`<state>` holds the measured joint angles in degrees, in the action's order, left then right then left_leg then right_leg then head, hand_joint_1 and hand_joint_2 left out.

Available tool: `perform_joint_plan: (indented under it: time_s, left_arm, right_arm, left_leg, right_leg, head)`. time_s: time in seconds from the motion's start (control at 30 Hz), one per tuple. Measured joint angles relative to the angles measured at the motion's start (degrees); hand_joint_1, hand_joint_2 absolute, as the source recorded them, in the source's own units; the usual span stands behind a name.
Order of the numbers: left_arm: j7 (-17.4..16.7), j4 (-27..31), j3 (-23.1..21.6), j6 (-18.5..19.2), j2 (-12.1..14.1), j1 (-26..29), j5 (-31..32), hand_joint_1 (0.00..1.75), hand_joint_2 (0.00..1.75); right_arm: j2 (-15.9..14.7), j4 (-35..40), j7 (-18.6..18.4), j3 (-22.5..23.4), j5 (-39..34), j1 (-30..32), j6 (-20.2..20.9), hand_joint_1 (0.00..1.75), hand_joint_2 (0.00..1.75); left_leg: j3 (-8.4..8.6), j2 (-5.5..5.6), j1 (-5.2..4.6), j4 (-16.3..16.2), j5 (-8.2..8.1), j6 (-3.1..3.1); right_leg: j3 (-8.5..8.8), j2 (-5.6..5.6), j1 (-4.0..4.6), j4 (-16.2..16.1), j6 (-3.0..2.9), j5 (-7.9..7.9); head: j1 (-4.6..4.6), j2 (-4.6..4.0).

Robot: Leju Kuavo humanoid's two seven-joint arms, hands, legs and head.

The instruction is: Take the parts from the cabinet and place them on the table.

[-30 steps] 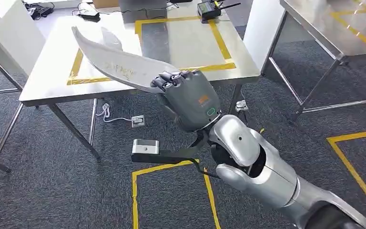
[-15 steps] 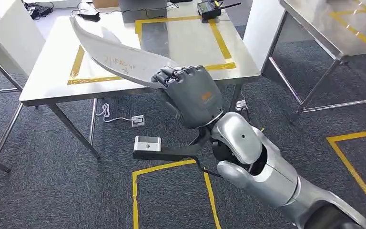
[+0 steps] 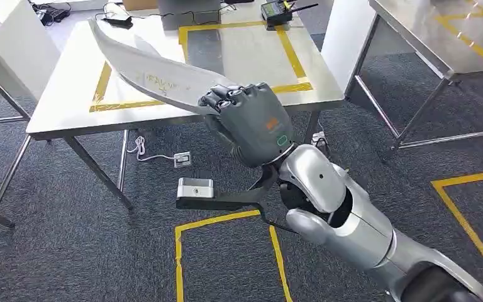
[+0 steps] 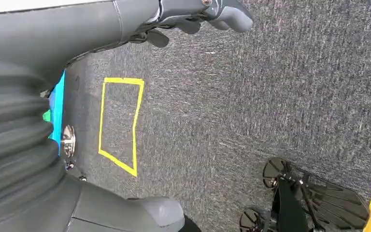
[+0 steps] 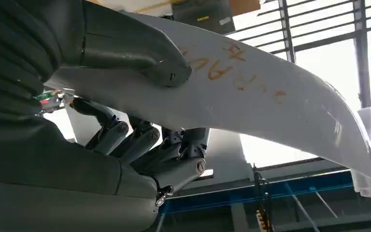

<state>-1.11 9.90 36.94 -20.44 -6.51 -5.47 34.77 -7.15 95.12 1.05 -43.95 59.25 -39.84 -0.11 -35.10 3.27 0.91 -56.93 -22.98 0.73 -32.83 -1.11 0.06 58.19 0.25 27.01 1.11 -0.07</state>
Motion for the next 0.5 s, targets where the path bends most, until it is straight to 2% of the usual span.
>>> perform_joint_plan:
  time_s: [0.03, 0.07, 0.13, 0.17, 0.2, 0.23, 0.3, 0.33, 0.37, 0.4, 0.5]
  left_arm:
    - [0.09, 0.02, 0.02, 0.00, -0.02, 0.03, -0.07, 0.00, 1.75]
    - [0.11, 0.00, 0.07, 0.00, 0.00, 0.01, -0.11, 0.00, 1.75]
    - [0.11, 0.00, 0.18, 0.00, 0.09, 0.00, -0.13, 0.00, 1.75]
    - [0.09, 0.00, 0.33, 0.00, 0.07, 0.01, -0.15, 0.00, 1.75]
    - [0.09, 0.00, 0.50, 0.00, 0.07, 0.06, -0.15, 0.00, 1.75]
    - [0.09, 0.00, 0.55, 0.00, 0.07, 0.10, -0.20, 0.00, 1.75]
    - [0.11, 0.00, 0.63, 0.00, 0.00, 0.10, -0.39, 0.00, 1.75]
    - [0.13, 0.00, 0.70, 0.00, 0.04, 0.10, -0.46, 0.00, 1.75]
    - [0.22, 0.07, 0.85, 0.00, 0.40, 0.08, -0.61, 0.00, 1.75]
    - [0.35, 0.07, 0.98, 0.00, 0.22, 0.09, -0.68, 0.00, 1.75]
    - [0.52, 0.00, 1.22, 0.00, 0.18, 0.24, -0.79, 0.00, 1.75]
  right_arm:
    - [0.00, -0.17, 0.06, 0.00, 0.00, -0.22, -0.07, 1.75, 1.75]
    - [0.00, -0.42, 0.20, 0.00, 0.00, -0.59, -0.07, 1.75, 1.75]
    - [0.00, -0.90, 0.20, -0.04, -0.04, -0.71, -0.09, 1.75, 1.75]
    - [0.00, -1.20, 0.22, -0.15, -0.15, -0.71, -0.07, 1.75, 1.75]
    - [-0.02, -1.53, 0.35, -0.22, -0.20, -0.72, -0.04, 1.75, 1.75]
    - [0.00, -1.79, 0.35, -0.24, -0.43, -0.77, 0.00, 1.75, 1.75]
    - [0.00, -2.14, 0.57, -0.31, -0.96, -1.22, 0.00, 1.75, 1.75]
    - [0.00, -2.34, 0.68, -0.31, -1.00, -1.48, 0.00, 1.75, 1.75]
    - [0.13, -2.56, 0.76, -0.42, -1.09, -1.66, 0.00, 1.75, 1.75]
    - [0.24, -2.64, 0.72, -0.42, -1.18, -1.77, -0.02, 1.75, 1.75]
    - [0.39, -2.97, 0.83, -0.52, -1.59, -2.19, -0.07, 1.75, 1.75]
  left_leg:
    - [0.43, -0.10, 0.03, 0.74, 0.22, -0.12]
    - [0.45, -0.28, 0.20, 0.90, 0.33, 0.07]
    - [0.33, -0.49, 0.44, 0.86, 0.30, -0.07]
    - [0.24, -0.55, 0.59, 0.82, 0.25, -0.25]
    - [0.17, -0.56, 0.82, 0.67, 0.20, -0.48]
    - [0.08, -0.55, 1.13, 0.42, 0.06, -0.89]
    - [-0.41, -0.39, 1.94, -0.94, -0.56, -1.96]
    - [-0.81, -0.36, 2.09, -1.97, -1.06, -2.74]
    - [-1.22, -0.21, 1.71, -2.57, -1.54, -3.53]
    - [-1.13, -0.14, 1.79, -2.41, -1.69, -3.89]
    - [-0.98, -0.02, 2.26, -1.78, -1.67, -4.88]
  right_leg:
    - [-0.26, 0.23, -0.13, 0.86, 0.30, 0.72]
    - [-1.67, 0.28, -0.19, 3.63, 0.54, 2.78]
    - [-5.94, 0.29, -0.75, 12.36, 1.24, 7.04]
    - [-7.69, 0.31, -1.08, 15.79, 1.60, 8.09]
    - [-8.12, 0.33, -1.38, 16.43, 1.97, 7.61]
    - [-7.16, 0.39, -1.72, 14.50, 2.38, 5.99]
    - [-1.81, 0.48, -2.74, 4.58, 3.55, 1.14]
    - [-0.41, 0.40, -3.07, 1.25, 4.02, 1.14]
    - [-0.59, -0.36, -2.35, 1.67, 3.35, 1.41]
    - [-0.83, -0.20, -2.51, 2.43, 1.88, 1.49]
    - [-0.69, 0.15, -2.21, 2.44, 0.24, 1.50]
  head:
    - [-0.06, 0.00]
    - [-0.17, 0.00]
    - [-0.20, 0.00]
    - [-0.17, 0.00]
    - [-0.22, 0.00]
    - [-0.17, 0.00]
    - [-0.22, 0.00]
    - [-0.28, 0.00]
    - [-0.61, 0.00]
    - [-0.52, 0.00]
    - [-0.50, 0.00]
